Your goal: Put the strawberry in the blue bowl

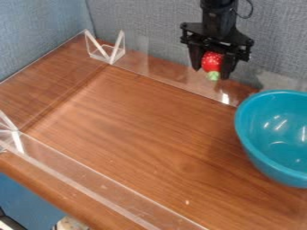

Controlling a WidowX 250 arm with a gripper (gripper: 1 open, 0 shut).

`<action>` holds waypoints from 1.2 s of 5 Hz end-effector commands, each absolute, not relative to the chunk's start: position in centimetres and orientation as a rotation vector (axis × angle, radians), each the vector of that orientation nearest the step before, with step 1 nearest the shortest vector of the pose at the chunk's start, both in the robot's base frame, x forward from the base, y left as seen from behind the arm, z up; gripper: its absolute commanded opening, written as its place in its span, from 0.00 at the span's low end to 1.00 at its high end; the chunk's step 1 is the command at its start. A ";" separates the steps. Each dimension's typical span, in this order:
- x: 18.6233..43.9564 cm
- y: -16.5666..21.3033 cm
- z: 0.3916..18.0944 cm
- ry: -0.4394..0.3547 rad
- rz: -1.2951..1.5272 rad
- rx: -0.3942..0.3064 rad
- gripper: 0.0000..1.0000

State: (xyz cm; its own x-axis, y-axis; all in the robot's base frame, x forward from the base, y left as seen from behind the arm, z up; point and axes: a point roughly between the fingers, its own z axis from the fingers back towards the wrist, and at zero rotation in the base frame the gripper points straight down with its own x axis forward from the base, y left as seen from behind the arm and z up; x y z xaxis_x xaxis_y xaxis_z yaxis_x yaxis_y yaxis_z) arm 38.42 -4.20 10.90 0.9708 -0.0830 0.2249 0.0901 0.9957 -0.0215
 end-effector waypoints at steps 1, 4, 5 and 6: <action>38.8 -3.7 13.9 -0.317 -0.077 -0.042 0.00; 37.4 -6.5 16.0 -0.354 -0.159 -0.057 0.00; 36.9 -7.8 15.6 -0.349 -0.193 -0.063 0.00; 37.0 -9.2 15.2 -0.350 -0.229 -0.067 0.00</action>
State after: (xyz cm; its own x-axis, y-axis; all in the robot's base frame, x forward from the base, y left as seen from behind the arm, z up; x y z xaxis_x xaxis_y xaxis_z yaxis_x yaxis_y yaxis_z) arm 36.75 -9.11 12.46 0.9397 -0.2105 0.2696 0.2265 0.9736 -0.0293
